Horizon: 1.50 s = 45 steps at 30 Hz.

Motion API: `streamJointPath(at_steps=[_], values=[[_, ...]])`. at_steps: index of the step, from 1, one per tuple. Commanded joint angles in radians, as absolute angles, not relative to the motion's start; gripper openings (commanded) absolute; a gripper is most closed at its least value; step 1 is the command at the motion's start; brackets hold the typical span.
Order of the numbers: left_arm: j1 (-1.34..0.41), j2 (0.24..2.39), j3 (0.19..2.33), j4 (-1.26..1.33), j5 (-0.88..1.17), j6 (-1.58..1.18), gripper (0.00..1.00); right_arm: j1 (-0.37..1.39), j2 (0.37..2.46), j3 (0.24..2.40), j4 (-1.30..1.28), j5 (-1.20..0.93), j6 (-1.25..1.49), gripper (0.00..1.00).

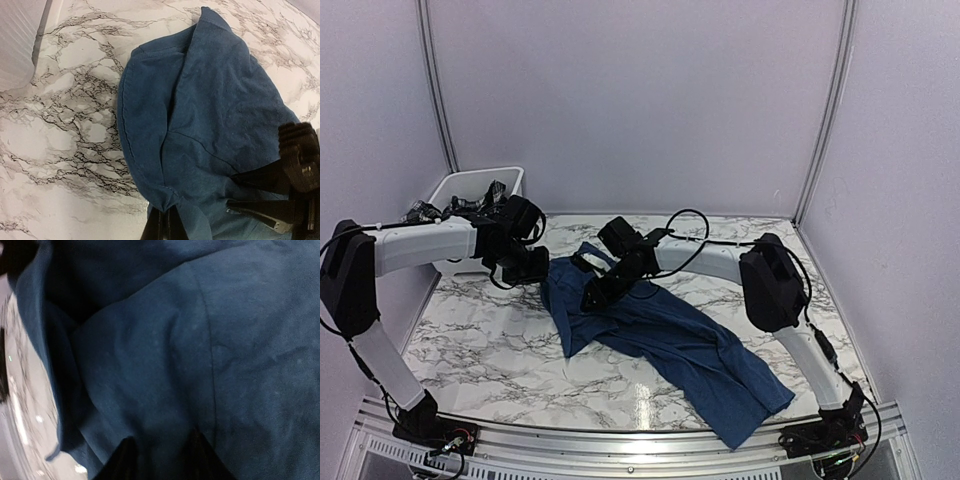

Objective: Fold and stack the mixed laundry pile
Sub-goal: Flatten out the crumpled T-shirt at the center of the board.

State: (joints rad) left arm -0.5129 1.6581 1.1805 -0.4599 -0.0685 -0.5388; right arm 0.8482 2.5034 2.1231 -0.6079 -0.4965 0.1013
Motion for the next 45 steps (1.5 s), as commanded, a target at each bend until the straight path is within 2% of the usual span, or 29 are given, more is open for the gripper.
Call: streamJointPath(at_steps=[1,3,13,21,29,34,41,45], values=[[-0.500,1.638,1.176,-0.451,-0.079,-0.525,0.00,0.828,2.497,2.166,-0.662,-0.428,0.094,0.13],[-0.496,1.631,1.182,-0.452,-0.081,-0.517,0.00,0.802,2.468,2.149,-0.664,-0.429,0.103,0.00],[-0.463,1.603,1.248,-0.463,-0.111,-0.457,0.00,0.557,2.148,2.037,-0.619,-0.463,0.146,0.00],[-0.442,1.619,1.310,-0.476,-0.129,-0.422,0.00,0.352,2.006,1.956,-0.621,-0.494,0.163,0.00],[-0.446,1.627,1.304,-0.478,-0.082,-0.357,0.00,0.244,1.929,1.882,-0.651,-0.448,0.158,0.00],[-0.468,1.650,1.261,-0.485,-0.093,-0.337,0.00,0.246,1.820,1.577,-0.605,-0.431,0.182,0.00],[-0.649,1.739,1.156,-0.528,-0.170,-0.276,0.00,0.265,1.630,1.046,-0.557,-0.477,0.255,0.00],[-0.694,1.780,1.080,-0.535,-0.175,-0.291,0.00,0.267,1.541,0.888,-0.549,-0.484,0.300,0.00]])
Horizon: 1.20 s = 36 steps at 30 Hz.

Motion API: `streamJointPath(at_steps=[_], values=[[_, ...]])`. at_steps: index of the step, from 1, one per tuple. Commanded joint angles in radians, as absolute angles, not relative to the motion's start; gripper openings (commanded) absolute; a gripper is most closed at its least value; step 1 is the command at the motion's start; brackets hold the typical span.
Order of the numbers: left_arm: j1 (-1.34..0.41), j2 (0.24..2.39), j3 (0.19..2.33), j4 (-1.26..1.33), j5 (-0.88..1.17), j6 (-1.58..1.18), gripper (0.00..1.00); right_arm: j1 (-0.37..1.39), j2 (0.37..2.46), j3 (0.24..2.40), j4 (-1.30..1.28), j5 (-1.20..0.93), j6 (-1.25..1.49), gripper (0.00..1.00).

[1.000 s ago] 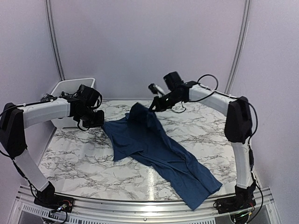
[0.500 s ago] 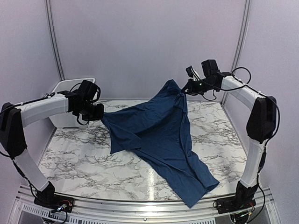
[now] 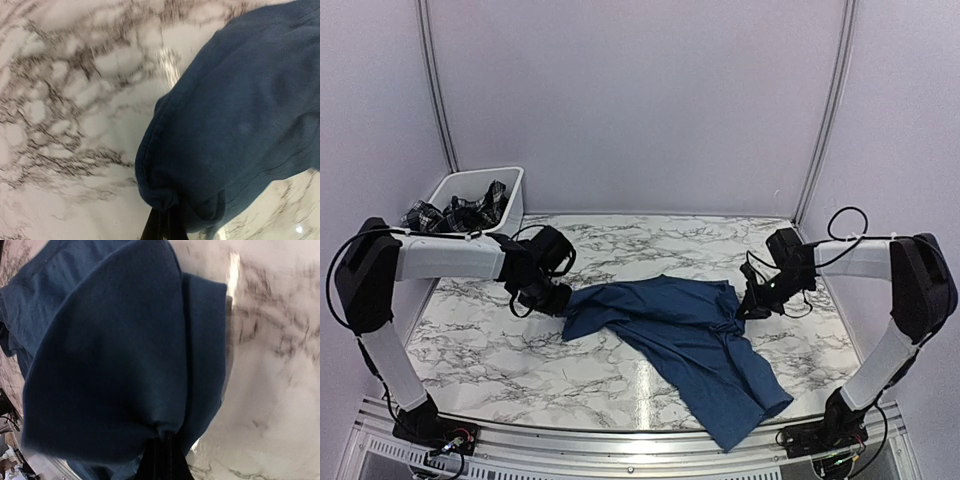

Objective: Fold and stack the mixed laundry pile
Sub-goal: Flatten out the crumpled T-shirt at the center of the board.

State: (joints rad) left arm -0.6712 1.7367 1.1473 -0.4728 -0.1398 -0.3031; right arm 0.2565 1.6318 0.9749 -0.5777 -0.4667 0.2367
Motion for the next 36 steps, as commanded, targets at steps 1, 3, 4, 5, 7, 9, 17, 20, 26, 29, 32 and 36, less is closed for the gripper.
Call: streamJointPath(at_steps=[1,3,4,5,7,9,17,20,26,29,32,36], values=[[-0.701,1.788,1.063,-0.539,-0.180,-0.297,0.00,0.267,1.525,0.862,-0.550,-0.482,0.310,0.00],[-0.712,1.802,1.042,-0.543,-0.184,-0.299,0.00,0.267,1.506,0.819,-0.546,-0.484,0.327,0.00],[-0.716,1.809,1.036,-0.552,-0.196,-0.299,0.00,0.267,1.502,0.801,-0.544,-0.487,0.332,0.00],[-0.720,1.814,1.030,-0.560,-0.209,-0.298,0.00,0.266,1.501,0.791,-0.546,-0.488,0.334,0.00],[-0.725,1.821,1.020,-0.577,-0.239,-0.300,0.00,0.262,1.494,0.776,-0.551,-0.482,0.338,0.00],[-0.725,1.828,1.017,-0.590,-0.270,-0.303,0.00,0.261,1.488,0.765,-0.552,-0.494,0.344,0.00],[-0.722,1.890,1.259,-0.613,-0.404,-0.231,0.00,0.260,1.502,0.993,-0.595,-0.474,0.209,0.60],[-0.699,1.979,1.451,-0.644,-0.438,-0.187,0.00,0.261,1.526,1.092,-0.592,-0.413,0.183,0.77],[-0.593,2.303,2.112,-0.719,-0.427,-0.195,0.00,0.262,1.658,1.193,-0.574,-0.416,0.167,0.84],[-0.539,2.483,2.498,-0.698,-0.291,-0.302,0.00,0.262,1.743,1.211,-0.588,-0.459,0.150,0.85],[-0.491,2.473,2.499,-0.636,-0.202,-0.407,0.33,0.265,1.799,1.238,-0.609,-0.475,0.125,0.86],[-0.511,2.321,2.271,-0.642,-0.197,-0.329,0.93,0.268,1.841,1.254,-0.614,-0.503,0.110,0.86]])
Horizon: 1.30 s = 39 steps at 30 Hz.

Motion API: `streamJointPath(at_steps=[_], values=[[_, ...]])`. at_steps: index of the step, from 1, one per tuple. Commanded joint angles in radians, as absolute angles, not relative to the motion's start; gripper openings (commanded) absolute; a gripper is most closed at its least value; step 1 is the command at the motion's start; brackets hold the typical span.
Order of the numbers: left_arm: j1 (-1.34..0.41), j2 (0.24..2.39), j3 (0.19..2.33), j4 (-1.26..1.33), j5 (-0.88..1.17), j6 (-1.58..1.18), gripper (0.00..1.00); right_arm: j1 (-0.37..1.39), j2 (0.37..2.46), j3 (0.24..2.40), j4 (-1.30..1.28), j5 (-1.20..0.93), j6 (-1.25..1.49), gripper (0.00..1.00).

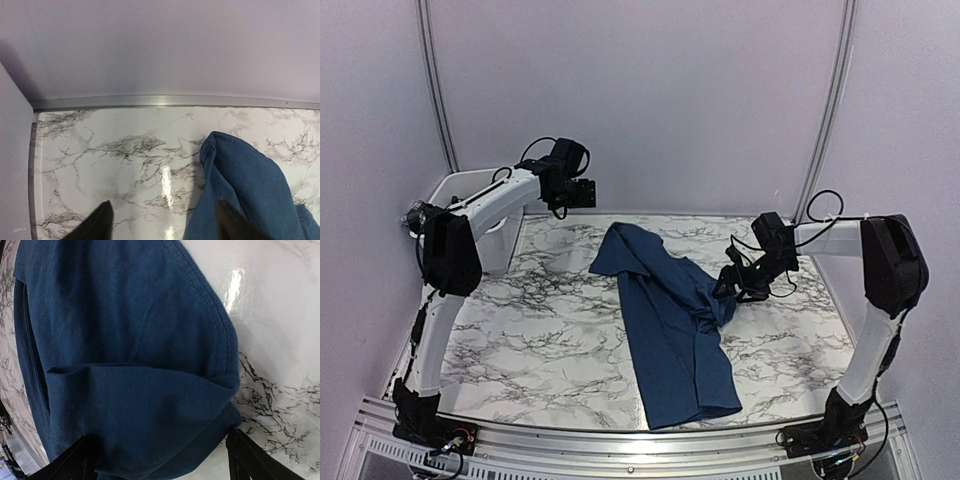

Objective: Fold and stack the mixed laundry pile
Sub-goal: Flatten out the crumpled T-shirt at the center of the board, then rotate the crumpled T-shirt at the center of the board.

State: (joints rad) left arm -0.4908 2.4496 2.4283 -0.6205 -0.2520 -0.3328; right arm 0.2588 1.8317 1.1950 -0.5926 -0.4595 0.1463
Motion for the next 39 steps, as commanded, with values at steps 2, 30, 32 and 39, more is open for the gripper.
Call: streamJointPath(at_steps=[2,30,32,39], values=[[-0.534,2.206,2.099,-0.643,-0.200,-0.311,0.98,0.273,1.865,1.267,-0.613,-0.507,0.108,0.86],[-0.897,2.280,1.699,-0.817,-0.369,-0.461,0.14,0.150,1.796,1.157,-0.566,-0.454,0.162,0.00],[-0.805,2.270,1.686,-0.816,-0.411,-0.444,0.00,0.131,1.724,1.072,-0.559,-0.452,0.186,0.00],[-0.524,2.436,2.273,-0.854,-0.338,-0.333,0.23,0.289,1.472,0.719,-0.384,-0.654,0.415,0.01]])
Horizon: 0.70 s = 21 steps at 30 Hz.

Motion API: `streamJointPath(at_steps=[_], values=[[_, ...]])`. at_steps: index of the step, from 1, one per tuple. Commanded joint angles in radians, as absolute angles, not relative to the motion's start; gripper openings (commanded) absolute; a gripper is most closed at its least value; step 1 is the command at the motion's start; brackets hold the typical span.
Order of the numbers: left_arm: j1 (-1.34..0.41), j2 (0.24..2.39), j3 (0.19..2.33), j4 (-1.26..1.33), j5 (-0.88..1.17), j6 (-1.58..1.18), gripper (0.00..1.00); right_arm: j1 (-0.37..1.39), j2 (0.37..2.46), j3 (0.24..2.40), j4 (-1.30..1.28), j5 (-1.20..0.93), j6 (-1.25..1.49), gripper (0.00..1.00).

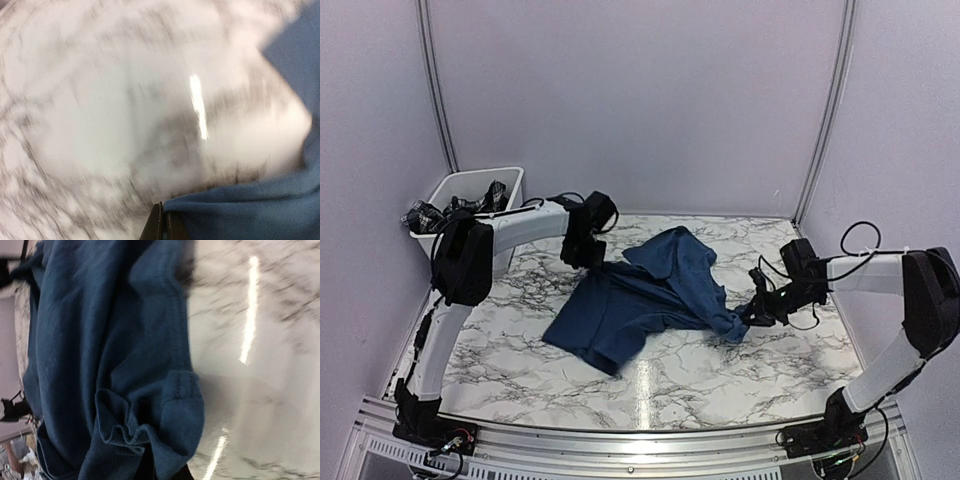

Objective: Fold and stack the mixed laundry pile
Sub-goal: Rotate the crumpled T-shirt at the center of the board.

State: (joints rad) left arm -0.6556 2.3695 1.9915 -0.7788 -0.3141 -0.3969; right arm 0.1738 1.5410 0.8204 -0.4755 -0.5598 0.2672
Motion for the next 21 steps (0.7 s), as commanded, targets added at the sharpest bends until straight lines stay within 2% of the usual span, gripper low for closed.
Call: streamJointPath(at_steps=[1,2,3,6,8,10,14,17,21], values=[[-0.523,2.433,2.325,-0.862,-0.318,-0.321,0.45,0.320,1.461,0.705,-0.365,-0.673,0.434,0.05],[-0.525,2.413,2.331,-0.862,-0.306,-0.303,0.62,0.337,1.450,0.704,-0.365,-0.683,0.442,0.08],[-0.528,2.376,2.307,-0.863,-0.303,-0.294,0.70,0.343,1.435,0.712,-0.384,-0.682,0.441,0.13],[-0.547,2.209,2.069,-0.828,-0.242,-0.241,0.72,0.328,1.381,0.783,-0.550,-0.571,0.379,0.49],[-0.580,2.076,1.856,-0.777,-0.215,-0.199,0.71,0.311,1.345,0.840,-0.621,-0.490,0.338,0.59],[-0.617,1.948,1.607,-0.711,-0.177,-0.173,0.71,0.298,1.331,0.886,-0.631,-0.459,0.307,0.61],[-0.656,1.790,1.355,-0.599,-0.013,-0.192,0.71,0.310,1.417,0.935,-0.574,-0.550,0.290,0.63],[-0.687,1.774,1.291,-0.554,0.024,-0.218,0.74,0.345,1.509,0.981,-0.539,-0.557,0.284,0.63],[-0.729,1.853,1.316,-0.542,0.012,-0.219,0.70,0.359,1.617,1.009,-0.483,-0.568,0.275,0.63]])
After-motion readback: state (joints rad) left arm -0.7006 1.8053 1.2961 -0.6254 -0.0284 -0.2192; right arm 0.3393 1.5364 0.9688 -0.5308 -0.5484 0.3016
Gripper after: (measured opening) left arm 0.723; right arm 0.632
